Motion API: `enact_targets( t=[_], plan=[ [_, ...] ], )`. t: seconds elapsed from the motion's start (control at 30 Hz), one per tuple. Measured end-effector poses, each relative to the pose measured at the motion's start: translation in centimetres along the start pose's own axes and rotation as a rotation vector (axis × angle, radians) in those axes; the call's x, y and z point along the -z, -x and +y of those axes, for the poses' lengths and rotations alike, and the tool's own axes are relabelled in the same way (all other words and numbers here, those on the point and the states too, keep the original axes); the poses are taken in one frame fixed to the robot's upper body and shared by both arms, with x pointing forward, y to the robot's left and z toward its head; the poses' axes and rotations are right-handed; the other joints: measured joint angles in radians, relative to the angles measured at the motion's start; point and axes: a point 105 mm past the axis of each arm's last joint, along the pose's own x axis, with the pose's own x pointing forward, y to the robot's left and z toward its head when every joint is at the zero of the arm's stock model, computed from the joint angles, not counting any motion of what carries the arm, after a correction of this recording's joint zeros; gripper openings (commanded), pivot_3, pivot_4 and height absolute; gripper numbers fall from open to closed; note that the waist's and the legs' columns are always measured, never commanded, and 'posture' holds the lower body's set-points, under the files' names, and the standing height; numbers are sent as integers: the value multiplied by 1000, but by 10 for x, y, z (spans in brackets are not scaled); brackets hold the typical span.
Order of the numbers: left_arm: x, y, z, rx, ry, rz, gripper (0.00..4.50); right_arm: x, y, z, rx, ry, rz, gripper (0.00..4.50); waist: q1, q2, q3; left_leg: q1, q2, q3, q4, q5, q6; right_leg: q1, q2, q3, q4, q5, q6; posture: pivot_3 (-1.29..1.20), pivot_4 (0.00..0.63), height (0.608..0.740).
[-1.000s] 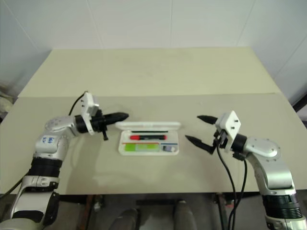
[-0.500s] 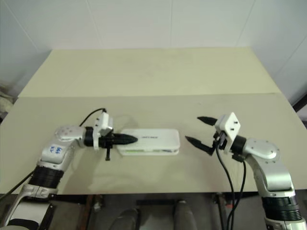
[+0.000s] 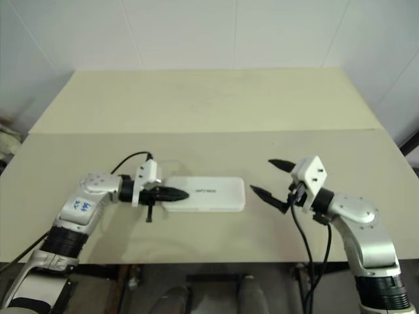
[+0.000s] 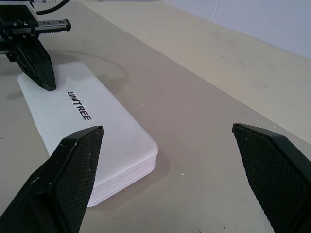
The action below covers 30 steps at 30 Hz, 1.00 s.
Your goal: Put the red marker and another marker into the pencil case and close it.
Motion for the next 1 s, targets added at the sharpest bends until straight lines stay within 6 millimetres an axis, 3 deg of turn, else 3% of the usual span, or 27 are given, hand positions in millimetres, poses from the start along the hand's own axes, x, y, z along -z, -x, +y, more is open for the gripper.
enact_targets(
  t=[0.47,0.63,0.77,0.87,1.0],
  plan=[
    [-4,2,-6,-19,43,-21,32,-2,-3,4,3,-23,-9,4500,-1,0,0,-2,1,0,-2,1,1,-2,0,0,-2,0,0,0,150,740],
    [-8,39,4,-185,35,-75,32,-2,-5,2,-20,-25,-10,4500,-3,-1,1,-3,2,0,-3,1,1,-4,1,0,-2,-1,-1,0,150,740],
    [-20,62,-1,-231,12,-112,876,-3,-8,0,-58,-25,-16,4500,-1,-1,1,-3,1,0,-4,1,1,-3,0,0,-4,-1,-1,0,150,740],
    [-14,78,-14,-260,48,-109,1834,-4,-9,-2,-80,-27,-15,4500,-3,-1,1,-3,1,1,-5,0,2,-4,0,0,-4,-1,-1,0,150,740],
    [-17,88,-16,-318,42,-132,3244,-7,-11,-7,-99,-21,-25,4500,1,-1,1,-3,1,0,-4,0,2,-4,0,0,-4,-1,-1,0,150,740]
  ],
)
